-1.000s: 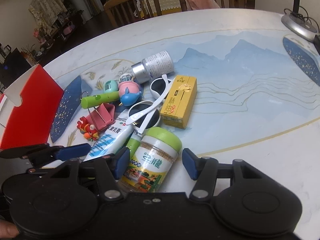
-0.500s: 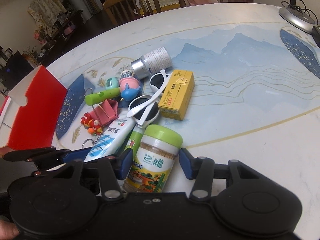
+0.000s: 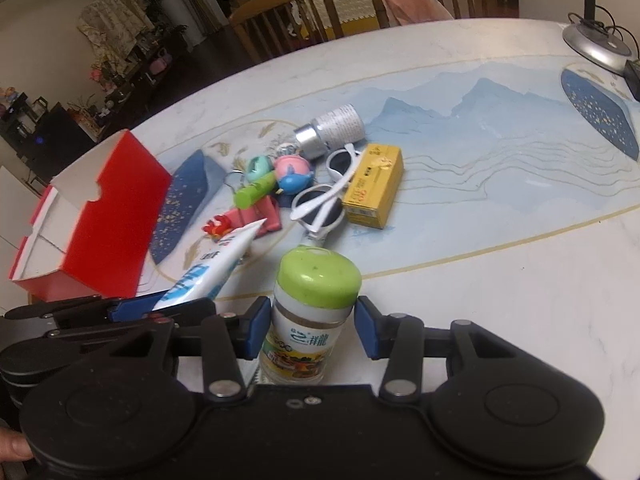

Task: Organize rigid objects
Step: 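Lift the tube and jar and carry both tools over the red box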

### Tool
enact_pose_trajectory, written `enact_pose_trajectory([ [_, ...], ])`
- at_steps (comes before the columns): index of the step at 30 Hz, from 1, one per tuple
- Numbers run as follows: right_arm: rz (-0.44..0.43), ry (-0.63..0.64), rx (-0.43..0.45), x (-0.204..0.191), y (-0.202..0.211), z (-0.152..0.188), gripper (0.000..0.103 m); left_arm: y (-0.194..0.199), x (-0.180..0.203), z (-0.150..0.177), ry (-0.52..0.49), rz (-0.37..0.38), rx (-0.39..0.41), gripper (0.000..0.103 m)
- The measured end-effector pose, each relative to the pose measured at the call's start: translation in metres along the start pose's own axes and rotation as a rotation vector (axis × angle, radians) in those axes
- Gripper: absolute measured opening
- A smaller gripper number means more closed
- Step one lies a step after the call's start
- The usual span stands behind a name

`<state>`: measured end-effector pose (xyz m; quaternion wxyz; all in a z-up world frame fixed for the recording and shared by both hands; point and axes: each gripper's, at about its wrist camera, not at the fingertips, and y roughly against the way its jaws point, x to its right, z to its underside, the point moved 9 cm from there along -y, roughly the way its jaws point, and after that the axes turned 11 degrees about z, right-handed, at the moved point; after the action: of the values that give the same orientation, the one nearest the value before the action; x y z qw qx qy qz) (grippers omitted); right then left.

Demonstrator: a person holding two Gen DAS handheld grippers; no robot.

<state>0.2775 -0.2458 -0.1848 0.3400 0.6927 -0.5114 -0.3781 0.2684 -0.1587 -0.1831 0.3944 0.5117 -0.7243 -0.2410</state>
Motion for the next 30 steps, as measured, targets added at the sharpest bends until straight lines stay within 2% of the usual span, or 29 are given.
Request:
enact_pose_trajectory([
  [14,-0.044,0.137,0.088,-0.055,0.049,-0.025,0.045,0.076,-0.026,-0.022,0.007,-0.006,0.118,0.035],
  [23,-0.056,0.195,0.132,-0.121,0.065,-0.044,0.045,0.123,-0.085,-0.039,-0.003,-0.013,0.178,0.035],
  [30,-0.061,0.231,0.156,-0.186,0.064,-0.053,0.045,0.151,-0.144,-0.043,0.003,-0.053,0.197,0.035],
])
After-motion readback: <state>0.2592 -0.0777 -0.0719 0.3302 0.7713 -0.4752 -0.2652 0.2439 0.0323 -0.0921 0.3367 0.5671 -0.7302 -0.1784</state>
